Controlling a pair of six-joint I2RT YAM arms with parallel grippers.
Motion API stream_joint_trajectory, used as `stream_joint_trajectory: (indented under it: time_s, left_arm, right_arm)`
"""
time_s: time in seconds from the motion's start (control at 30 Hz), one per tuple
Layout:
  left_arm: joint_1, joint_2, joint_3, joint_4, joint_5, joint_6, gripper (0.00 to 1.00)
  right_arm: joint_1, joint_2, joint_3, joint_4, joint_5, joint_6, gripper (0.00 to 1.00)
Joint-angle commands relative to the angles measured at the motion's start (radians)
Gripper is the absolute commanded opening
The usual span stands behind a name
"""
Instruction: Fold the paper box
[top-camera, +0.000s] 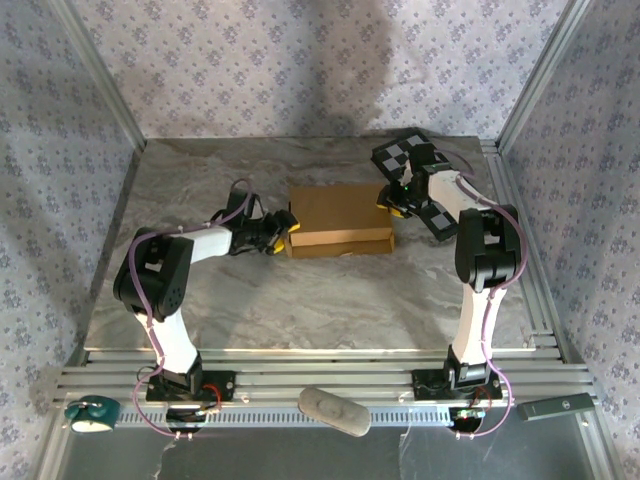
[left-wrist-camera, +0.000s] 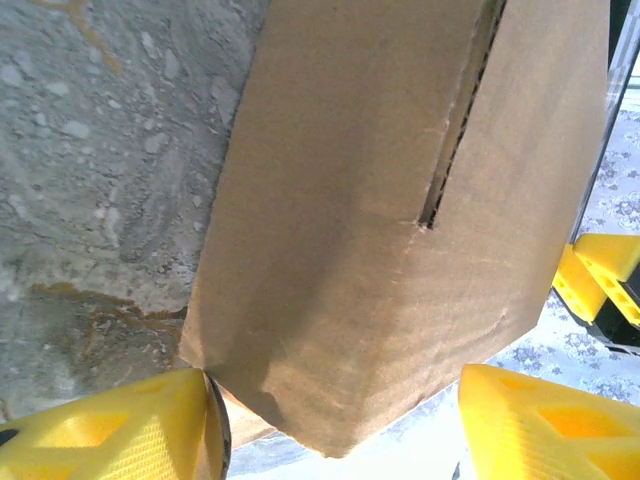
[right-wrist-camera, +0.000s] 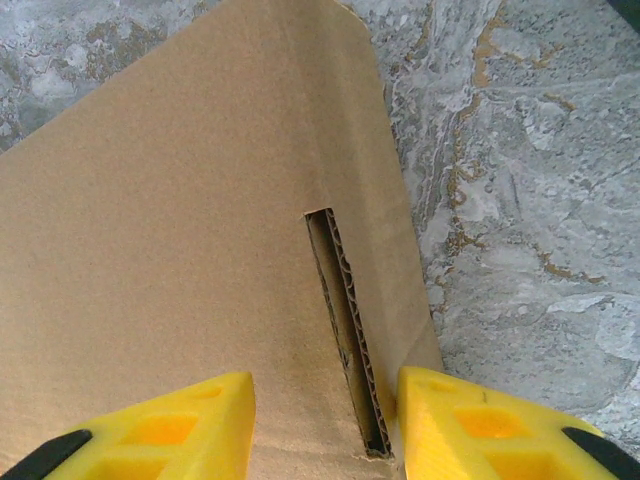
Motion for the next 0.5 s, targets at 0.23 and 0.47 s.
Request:
stream_joint_trajectory:
  time_s: [0.23, 0.47]
  left_arm:
    - [-0.017, -0.016, 0.066, -0.037, 0.012, -0.011, 0.66]
    - [-0.023, -0.005, 0.087, -0.077, 0.004, -0.007, 0.65]
  right_arm:
    - [0.014, 0.024, 0.019, -0.026, -0.009, 0.010, 0.42]
    - [0.017, 0.022, 0.014, -0.030, -0.003, 0.003, 0.41]
